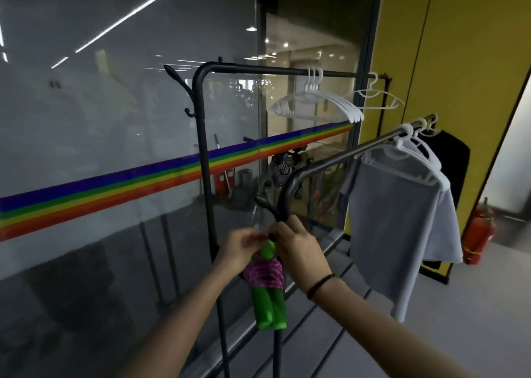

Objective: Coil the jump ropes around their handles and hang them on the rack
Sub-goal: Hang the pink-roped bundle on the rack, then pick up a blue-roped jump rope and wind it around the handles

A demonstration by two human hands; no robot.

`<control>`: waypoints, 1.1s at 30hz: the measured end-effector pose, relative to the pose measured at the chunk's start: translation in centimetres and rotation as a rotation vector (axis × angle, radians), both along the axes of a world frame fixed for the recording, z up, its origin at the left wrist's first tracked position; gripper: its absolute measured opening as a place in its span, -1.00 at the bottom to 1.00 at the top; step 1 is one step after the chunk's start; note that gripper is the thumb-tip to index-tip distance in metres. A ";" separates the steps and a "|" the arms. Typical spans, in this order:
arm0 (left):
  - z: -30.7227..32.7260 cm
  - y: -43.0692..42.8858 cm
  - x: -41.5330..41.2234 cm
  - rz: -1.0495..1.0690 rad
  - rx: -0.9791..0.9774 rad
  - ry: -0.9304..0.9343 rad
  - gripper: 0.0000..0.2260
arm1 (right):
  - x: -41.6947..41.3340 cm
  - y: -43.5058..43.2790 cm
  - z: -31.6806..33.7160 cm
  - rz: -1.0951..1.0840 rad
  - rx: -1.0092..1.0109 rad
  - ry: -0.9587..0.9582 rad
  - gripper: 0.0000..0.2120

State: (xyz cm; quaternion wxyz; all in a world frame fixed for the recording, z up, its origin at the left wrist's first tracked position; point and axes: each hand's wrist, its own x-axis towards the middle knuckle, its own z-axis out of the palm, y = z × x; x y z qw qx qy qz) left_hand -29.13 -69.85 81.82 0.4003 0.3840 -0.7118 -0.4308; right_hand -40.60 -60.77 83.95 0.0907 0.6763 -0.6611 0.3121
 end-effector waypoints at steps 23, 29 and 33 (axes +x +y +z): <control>-4.7 40.3 13.8 0.677 0.277 0.180 -0.80 | 8.5 23.8 -4.6 0.773 0.669 -0.047 -0.87; -9.2 55.1 21.7 0.912 0.377 0.155 -0.81 | 17.2 35.1 -8.5 1.004 0.973 0.053 -0.90; -14.2 64.3 26.5 1.009 0.483 0.109 -0.76 | 22.7 42.9 -14.0 1.045 1.109 0.100 -0.83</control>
